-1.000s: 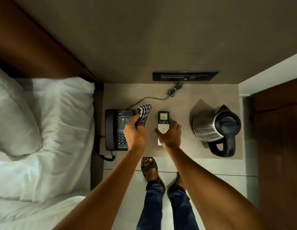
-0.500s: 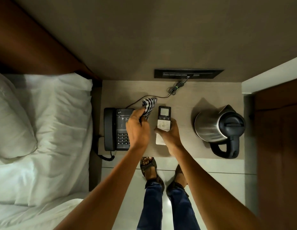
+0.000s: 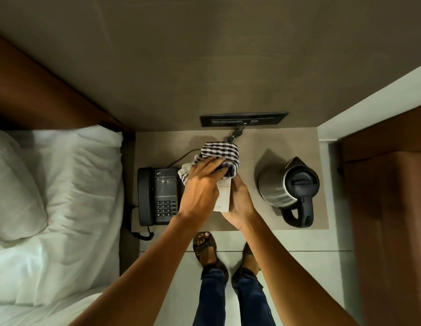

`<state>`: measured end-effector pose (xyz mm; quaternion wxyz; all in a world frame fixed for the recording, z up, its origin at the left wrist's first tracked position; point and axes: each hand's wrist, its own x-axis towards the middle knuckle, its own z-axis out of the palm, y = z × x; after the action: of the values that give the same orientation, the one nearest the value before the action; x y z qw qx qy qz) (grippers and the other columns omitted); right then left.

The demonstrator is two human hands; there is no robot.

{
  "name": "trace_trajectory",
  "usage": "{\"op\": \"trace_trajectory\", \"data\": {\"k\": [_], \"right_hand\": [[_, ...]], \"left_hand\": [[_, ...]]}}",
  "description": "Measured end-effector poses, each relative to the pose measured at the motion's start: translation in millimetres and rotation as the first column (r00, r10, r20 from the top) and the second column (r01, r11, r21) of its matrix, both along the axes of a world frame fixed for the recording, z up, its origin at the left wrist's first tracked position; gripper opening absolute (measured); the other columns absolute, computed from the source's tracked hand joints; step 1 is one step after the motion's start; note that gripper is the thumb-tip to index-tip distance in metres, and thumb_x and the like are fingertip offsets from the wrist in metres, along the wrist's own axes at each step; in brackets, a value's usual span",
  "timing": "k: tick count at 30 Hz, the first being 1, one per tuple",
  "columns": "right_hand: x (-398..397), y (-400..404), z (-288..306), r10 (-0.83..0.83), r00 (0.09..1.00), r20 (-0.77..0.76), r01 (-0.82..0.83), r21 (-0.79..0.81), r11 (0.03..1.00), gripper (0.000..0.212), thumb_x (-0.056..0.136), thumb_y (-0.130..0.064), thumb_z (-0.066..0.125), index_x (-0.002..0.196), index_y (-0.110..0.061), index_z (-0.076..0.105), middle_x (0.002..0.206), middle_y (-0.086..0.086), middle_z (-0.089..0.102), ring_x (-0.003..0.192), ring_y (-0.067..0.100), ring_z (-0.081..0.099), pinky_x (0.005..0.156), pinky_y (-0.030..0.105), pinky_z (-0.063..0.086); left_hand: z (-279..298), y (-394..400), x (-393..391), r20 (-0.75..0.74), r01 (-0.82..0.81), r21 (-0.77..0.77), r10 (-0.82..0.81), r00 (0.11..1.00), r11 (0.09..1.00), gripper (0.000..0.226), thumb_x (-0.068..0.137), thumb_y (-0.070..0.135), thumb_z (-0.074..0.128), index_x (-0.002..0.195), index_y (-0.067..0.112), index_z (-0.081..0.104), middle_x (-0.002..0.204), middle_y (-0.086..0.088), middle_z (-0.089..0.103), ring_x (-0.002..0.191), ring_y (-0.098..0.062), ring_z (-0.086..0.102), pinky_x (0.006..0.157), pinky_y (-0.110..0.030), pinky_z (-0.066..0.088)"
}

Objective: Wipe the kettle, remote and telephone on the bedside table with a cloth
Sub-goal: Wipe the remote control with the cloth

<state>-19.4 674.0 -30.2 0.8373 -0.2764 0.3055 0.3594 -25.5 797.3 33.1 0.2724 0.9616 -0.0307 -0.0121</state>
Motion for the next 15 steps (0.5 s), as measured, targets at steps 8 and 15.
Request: {"op": "trace_trajectory", "data": {"k": [8, 15], "right_hand": [[-17.7, 1.3, -15.8, -0.043, 0.997, -0.060, 0.050, 0.127, 0.991, 0.064, 0.111, -0.053, 0.037, 0.130, -0.005, 0.074, 0.124, 0.020, 0.076, 0.114, 0.029, 0.075, 0.098, 0.038, 0.062], [-13.9, 5.1, -2.7, 0.035, 0.998, 0.054, -0.034, -0.023, 0.999, 0.055, 0.112, -0.054, 0.035, 0.129, -0.022, 0.076, 0.122, 0.010, 0.077, 0.106, 0.025, 0.074, 0.088, 0.036, 0.058]], "left_hand": [[0.3, -3.9, -51.9, -0.034, -0.028, 0.001, 0.028, 0.999, 1.000, 0.032, 0.090, 0.009, 0.049, 0.103, 0.012, 0.077, 0.115, -0.001, 0.072, 0.111, -0.018, 0.056, 0.089, -0.045, 0.053], [14.0, -11.9, 1.1, -0.015, -0.162, -0.043, 0.162, 0.987, 0.986, 0.049, 0.092, 0.009, 0.036, 0.131, 0.007, 0.066, 0.135, -0.006, 0.058, 0.120, -0.024, 0.048, 0.100, -0.033, 0.044]]}}
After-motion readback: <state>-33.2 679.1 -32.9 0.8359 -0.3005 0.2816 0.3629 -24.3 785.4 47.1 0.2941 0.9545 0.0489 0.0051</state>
